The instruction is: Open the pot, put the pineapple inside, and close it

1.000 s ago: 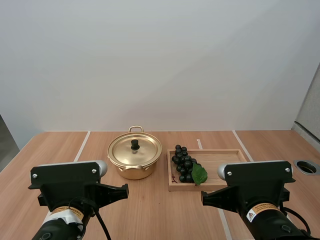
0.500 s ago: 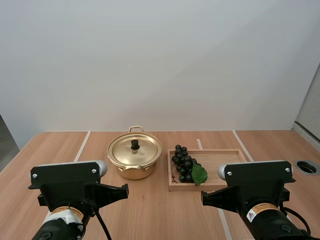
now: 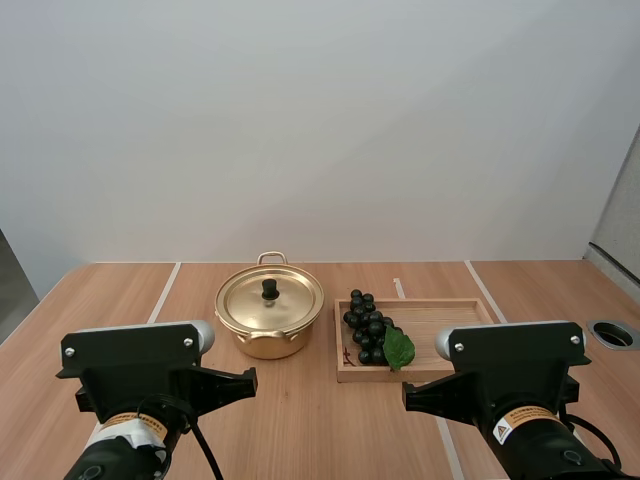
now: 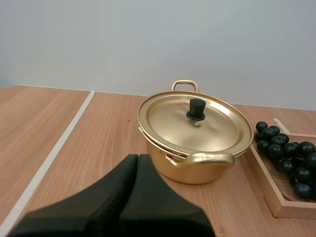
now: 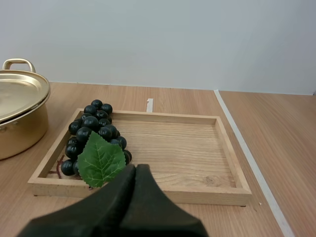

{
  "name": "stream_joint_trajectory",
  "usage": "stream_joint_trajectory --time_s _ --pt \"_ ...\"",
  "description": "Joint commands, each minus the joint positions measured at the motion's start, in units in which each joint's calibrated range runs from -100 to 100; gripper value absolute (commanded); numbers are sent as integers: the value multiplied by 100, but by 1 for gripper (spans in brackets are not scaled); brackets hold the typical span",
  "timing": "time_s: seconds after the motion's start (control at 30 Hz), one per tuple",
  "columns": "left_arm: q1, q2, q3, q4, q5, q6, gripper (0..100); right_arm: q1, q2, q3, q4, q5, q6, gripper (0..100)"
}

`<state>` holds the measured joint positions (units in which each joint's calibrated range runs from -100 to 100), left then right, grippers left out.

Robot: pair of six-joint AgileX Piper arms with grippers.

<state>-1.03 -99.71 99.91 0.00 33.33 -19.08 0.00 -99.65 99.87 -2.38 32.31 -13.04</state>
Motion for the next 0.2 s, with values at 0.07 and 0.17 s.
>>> stream_joint_trajectory --time_s 0.07,0.17 --pt "-13 -29 9 47 -151 -55 0 2 -35 13 0 -99 0 0" --pt "-13 -29 9 47 -151 -55 0 2 -35 13 0 -99 0 0"
